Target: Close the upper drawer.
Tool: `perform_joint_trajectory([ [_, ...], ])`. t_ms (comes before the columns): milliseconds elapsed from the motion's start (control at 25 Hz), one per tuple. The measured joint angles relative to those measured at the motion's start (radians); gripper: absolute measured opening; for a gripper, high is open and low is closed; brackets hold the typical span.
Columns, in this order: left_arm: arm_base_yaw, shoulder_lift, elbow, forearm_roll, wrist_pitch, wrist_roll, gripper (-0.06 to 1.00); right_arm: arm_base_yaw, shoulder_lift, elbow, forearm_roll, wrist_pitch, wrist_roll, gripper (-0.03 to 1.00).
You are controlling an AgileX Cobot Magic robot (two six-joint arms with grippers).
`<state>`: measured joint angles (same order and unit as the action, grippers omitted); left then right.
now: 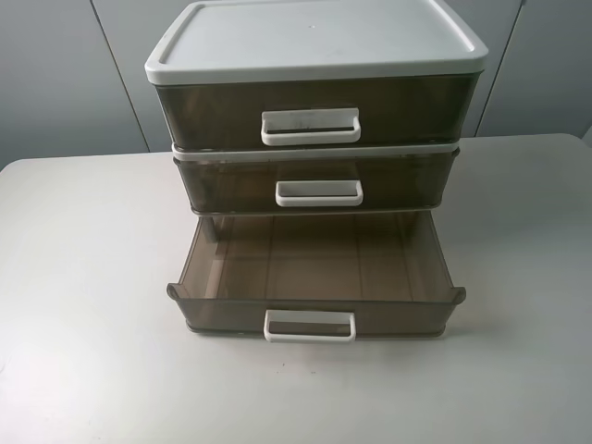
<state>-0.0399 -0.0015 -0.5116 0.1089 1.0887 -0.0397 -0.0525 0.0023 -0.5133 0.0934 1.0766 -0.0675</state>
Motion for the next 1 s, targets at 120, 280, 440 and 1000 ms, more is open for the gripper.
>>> perform_joint_trajectory([
  [120,0.0,0.0,0.0,0.0,0.0,0.0,0.74,0.0,-0.003,0.002,-0.009,0.01,0.018,0.7],
  [280,0.0,0.0,0.0,0.0,0.0,0.0,0.74,0.002,-0.002,0.002,-0.025,0.012,0.026,0.7],
  [440,0.0,0.0,0.0,0.0,0.0,0.0,0.74,0.002,-0.002,0.002,-0.025,0.012,0.029,0.7],
  [1000,0.0,0.0,0.0,0.0,0.0,-0.002,0.74,0.002,-0.002,0.002,-0.025,0.012,0.029,0.7],
])
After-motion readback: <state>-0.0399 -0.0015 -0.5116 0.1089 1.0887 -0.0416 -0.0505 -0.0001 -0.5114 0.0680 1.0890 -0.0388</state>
